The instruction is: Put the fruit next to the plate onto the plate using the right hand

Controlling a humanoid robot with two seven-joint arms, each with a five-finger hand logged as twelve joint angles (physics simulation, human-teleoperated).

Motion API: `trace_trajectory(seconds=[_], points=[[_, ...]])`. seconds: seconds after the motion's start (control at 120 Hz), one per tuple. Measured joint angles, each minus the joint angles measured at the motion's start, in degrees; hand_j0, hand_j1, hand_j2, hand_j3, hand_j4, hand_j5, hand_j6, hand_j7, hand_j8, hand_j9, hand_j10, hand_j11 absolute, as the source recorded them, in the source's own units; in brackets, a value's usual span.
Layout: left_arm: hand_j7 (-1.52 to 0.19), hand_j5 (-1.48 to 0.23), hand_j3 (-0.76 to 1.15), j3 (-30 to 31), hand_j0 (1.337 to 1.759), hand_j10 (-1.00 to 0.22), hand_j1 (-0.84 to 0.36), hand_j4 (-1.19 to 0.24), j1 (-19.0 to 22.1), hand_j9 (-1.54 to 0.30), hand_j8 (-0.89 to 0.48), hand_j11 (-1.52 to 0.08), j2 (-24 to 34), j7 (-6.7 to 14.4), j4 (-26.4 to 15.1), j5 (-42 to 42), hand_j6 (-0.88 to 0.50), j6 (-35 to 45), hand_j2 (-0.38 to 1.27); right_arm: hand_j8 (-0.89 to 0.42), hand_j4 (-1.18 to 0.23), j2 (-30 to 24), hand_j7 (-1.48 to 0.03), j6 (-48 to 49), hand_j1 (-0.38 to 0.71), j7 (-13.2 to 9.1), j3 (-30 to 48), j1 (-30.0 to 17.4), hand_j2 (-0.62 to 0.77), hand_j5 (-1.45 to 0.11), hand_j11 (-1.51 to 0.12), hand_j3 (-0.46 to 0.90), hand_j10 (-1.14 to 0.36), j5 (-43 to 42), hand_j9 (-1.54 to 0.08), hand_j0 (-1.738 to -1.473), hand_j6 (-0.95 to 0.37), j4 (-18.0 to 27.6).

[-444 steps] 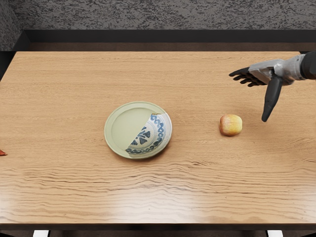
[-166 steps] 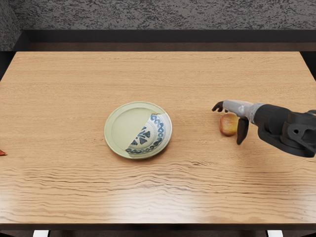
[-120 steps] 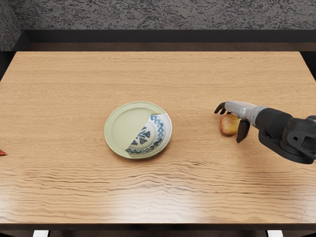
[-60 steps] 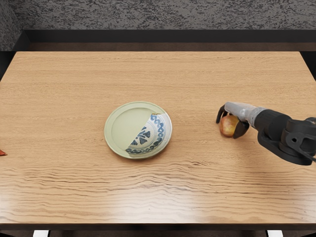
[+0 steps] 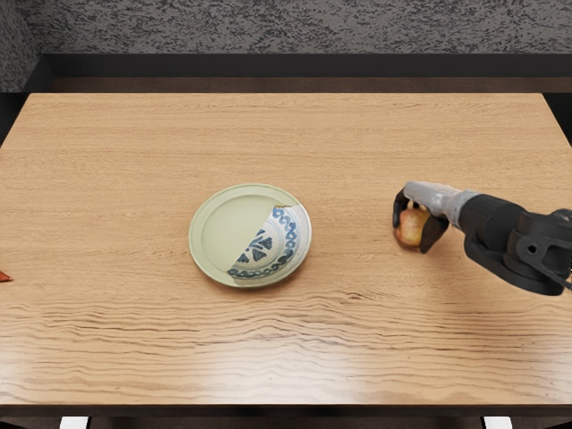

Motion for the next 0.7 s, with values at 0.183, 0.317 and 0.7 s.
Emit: trace_trajectory(seconds=[0.183, 0.317, 0.7], points=[[0.00, 0.00, 0.00, 0.00, 1.658, 0.00, 0.35, 0.00, 0.00, 0.00, 0.00, 0.00, 0.00, 0.00, 0.00, 0.00, 0.00, 0.00, 0.00, -0.34, -0.76, 1.03, -0.98, 0.16, 0.19, 0.00, 2.16, 0.38, 0.27, -1.01, -0.99, 0.00, -0.56, 0.24, -1.03, -1.650, -0.36, 0.14], [0.00, 0.00, 0.00, 0.00, 1.658, 0.00, 0.35, 0.00, 0.00, 0.00, 0.00, 0.00, 0.00, 0.00, 0.00, 0.00, 0.00, 0.00, 0.00, -0.35, -0.78, 2.02, -0.99, 0.29, 0.19, 0.00, 3.64, 0.63, 0.31, -1.01, -0.99, 0.00, -0.58, 0.36, -1.04, -1.651, -0.36, 0.33], [0.00, 0.00, 0.00, 0.00, 1.658, 0.00, 0.35, 0.00, 0.00, 0.00, 0.00, 0.00, 0.00, 0.00, 0.00, 0.00, 0.00, 0.00, 0.00, -0.34, -0.77, 9.46, -0.99, 1.05, 0.18, -0.01, 5.67, 3.76, 0.28, -1.03, -0.99, 0.00, -0.57, 0.48, -1.05, -1.651, -0.36, 0.01]])
